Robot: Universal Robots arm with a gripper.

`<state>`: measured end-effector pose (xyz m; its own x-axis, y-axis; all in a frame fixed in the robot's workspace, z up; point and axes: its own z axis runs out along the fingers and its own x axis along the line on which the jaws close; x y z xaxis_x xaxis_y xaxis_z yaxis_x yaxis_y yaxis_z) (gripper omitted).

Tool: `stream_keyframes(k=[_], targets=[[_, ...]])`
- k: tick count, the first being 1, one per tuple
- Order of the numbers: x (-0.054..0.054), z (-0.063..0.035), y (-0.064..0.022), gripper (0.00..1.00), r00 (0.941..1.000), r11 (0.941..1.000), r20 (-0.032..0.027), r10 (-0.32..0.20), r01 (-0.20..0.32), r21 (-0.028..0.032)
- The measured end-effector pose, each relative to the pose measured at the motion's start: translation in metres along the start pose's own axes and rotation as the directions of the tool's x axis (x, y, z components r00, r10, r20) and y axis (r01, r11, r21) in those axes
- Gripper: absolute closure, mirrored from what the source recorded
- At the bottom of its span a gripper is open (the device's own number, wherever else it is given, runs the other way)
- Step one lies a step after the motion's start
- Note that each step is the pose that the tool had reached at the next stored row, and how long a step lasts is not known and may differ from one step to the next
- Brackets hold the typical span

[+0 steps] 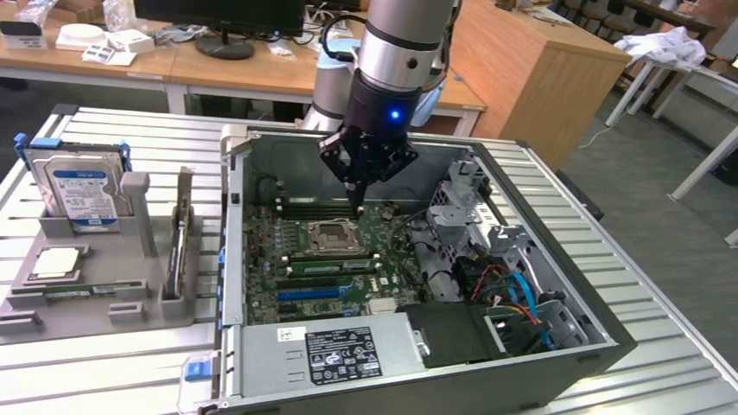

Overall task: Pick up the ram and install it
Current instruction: 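Press down the ram until it locks into place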

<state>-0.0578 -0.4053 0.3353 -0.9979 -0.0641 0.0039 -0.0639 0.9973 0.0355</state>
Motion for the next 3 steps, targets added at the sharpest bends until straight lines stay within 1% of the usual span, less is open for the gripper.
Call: stream_keyframes(k=[3], targets=[[0.0000,0.0000,0.0000,0.89,1.0000,1.0000,0.0000,0.000,0.000,0.0000]])
